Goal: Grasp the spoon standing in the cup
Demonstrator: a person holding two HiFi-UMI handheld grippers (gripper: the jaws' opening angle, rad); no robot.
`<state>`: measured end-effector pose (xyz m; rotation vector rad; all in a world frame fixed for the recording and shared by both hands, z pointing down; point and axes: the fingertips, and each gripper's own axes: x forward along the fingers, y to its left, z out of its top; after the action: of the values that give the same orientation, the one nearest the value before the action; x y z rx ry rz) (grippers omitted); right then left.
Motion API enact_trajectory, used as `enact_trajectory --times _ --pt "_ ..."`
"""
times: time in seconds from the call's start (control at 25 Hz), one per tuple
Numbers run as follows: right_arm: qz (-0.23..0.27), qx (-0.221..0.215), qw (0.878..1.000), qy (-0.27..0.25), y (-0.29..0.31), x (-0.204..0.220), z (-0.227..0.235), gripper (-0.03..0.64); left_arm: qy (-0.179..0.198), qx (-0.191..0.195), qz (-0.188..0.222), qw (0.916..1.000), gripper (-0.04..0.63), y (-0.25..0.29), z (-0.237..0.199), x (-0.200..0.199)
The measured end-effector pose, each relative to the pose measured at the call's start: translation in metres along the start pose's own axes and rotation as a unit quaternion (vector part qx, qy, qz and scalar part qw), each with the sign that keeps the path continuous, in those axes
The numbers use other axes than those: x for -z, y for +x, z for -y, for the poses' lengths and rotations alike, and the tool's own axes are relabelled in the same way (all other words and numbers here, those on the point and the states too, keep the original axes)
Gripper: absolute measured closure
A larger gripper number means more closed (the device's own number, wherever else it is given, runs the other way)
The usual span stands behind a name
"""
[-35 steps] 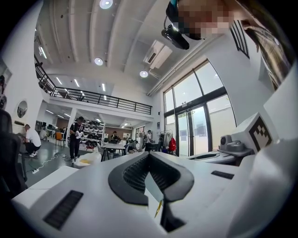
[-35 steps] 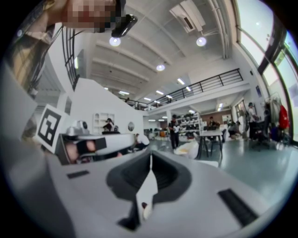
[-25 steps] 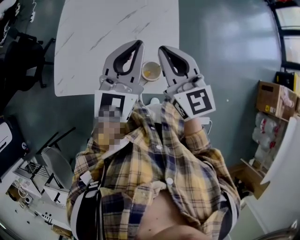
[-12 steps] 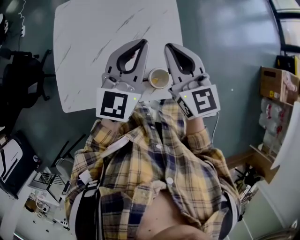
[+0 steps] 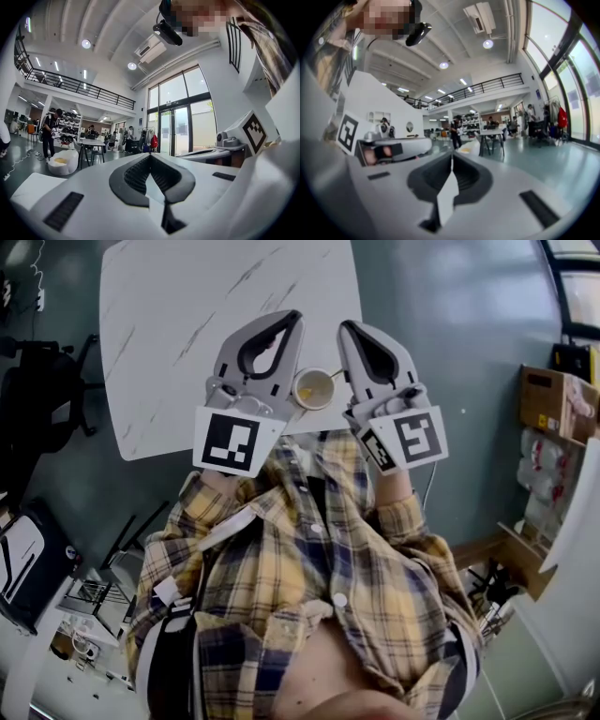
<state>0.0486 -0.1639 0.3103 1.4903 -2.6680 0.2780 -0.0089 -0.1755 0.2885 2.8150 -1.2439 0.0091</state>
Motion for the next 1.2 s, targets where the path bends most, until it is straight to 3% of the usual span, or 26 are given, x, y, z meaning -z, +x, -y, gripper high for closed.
enact_trajectory --times 0.32,1.2 --pt "0.003 -0.004 1.000 0.004 -0.012 -0.003 0.016 0.584 0.016 0.001 -0.004 0.9999 0.580 0.010 0.019 -0.003" --pt "-0.041 0.018 0.998 0.036 -0.017 0.032 0.046 0.582 0.000 0.005 -0.012 0.9999 0.580 0.027 0.027 0.021"
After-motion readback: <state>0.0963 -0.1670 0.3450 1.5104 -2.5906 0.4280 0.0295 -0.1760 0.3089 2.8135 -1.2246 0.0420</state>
